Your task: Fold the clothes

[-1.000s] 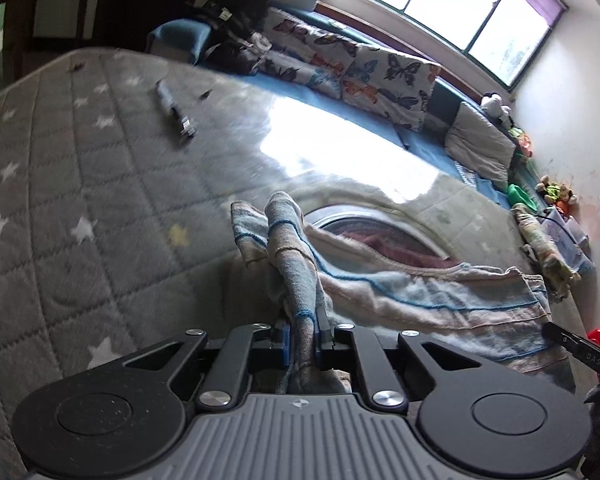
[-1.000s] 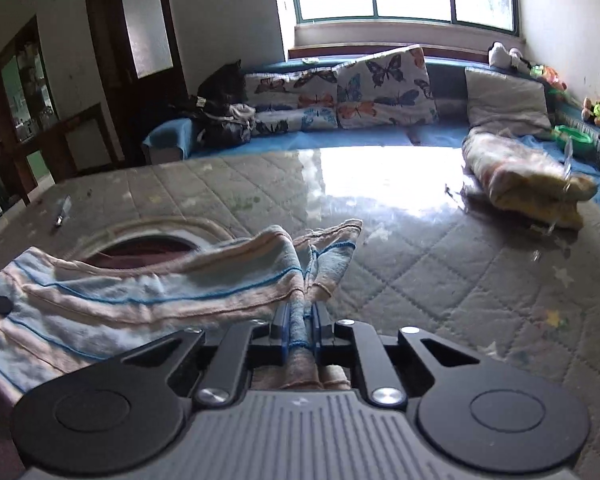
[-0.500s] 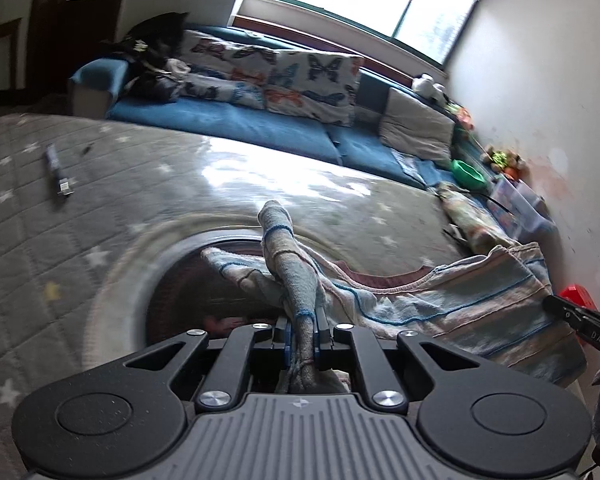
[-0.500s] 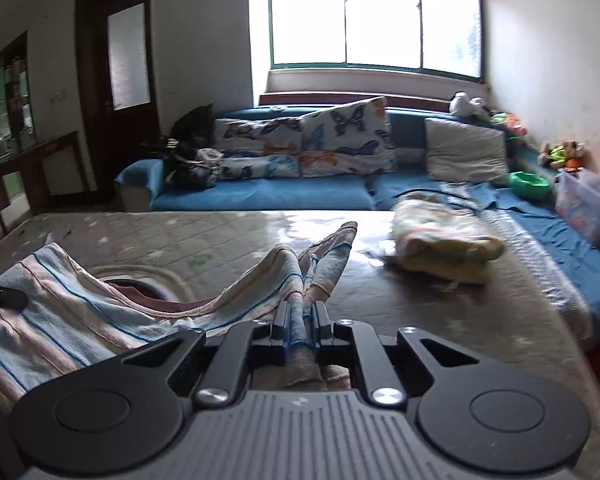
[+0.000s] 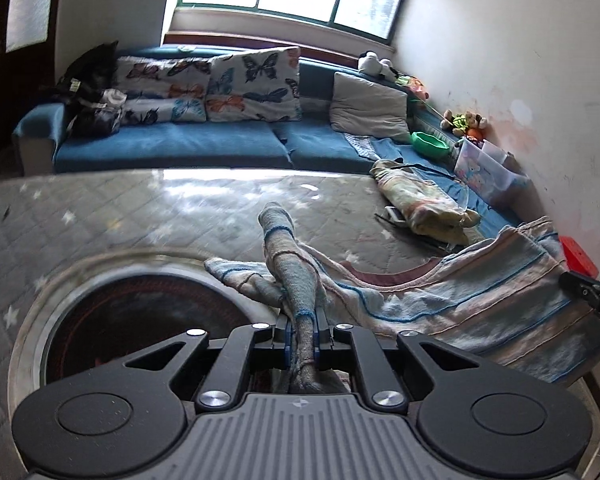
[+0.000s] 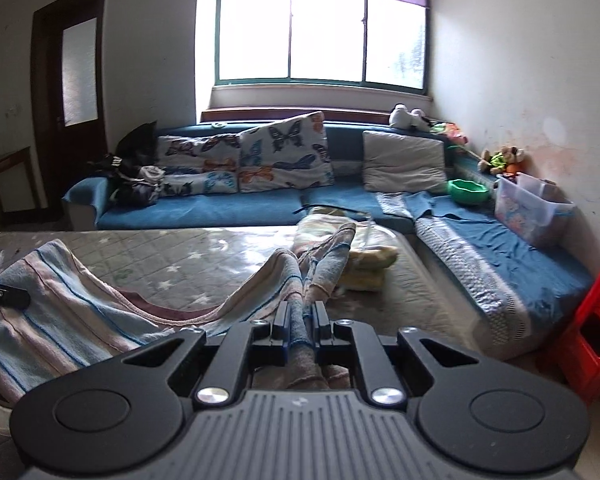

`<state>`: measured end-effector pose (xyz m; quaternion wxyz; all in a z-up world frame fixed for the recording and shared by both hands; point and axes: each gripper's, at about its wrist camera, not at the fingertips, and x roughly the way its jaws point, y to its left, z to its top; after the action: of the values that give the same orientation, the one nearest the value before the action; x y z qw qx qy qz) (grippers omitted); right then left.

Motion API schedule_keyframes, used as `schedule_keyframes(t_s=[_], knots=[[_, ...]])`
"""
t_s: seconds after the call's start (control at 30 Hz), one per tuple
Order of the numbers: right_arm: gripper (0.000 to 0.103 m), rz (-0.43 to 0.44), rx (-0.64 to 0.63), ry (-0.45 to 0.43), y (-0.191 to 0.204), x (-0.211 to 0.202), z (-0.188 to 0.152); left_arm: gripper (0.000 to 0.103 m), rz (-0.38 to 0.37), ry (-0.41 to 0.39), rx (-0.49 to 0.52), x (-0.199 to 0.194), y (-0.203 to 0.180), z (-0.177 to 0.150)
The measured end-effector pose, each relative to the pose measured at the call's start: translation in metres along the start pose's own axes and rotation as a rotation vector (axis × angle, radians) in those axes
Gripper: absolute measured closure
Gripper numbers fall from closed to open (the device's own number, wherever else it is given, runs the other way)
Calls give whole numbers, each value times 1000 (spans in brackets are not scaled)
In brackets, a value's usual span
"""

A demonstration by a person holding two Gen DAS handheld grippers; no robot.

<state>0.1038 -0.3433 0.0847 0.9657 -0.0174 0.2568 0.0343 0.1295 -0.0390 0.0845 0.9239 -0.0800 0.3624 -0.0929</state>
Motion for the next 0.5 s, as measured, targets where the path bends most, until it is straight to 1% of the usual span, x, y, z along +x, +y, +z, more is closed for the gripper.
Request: schedule_keyframes(t_s=[0.13, 0.27, 0.37, 0.5], knots=[[93, -32, 25, 3, -16, 2, -4, 93, -7, -2, 14, 8, -13, 4], [93, -56, 49, 19, -28, 7, -11, 93, -3, 9, 41, 19, -20, 1], [93, -78, 65, 51, -37, 16, -23, 92, -2, 38, 41, 32, -19, -5], [93, -98, 78, 115, -43, 31, -40, 92, 1, 82, 55, 44, -20, -19]])
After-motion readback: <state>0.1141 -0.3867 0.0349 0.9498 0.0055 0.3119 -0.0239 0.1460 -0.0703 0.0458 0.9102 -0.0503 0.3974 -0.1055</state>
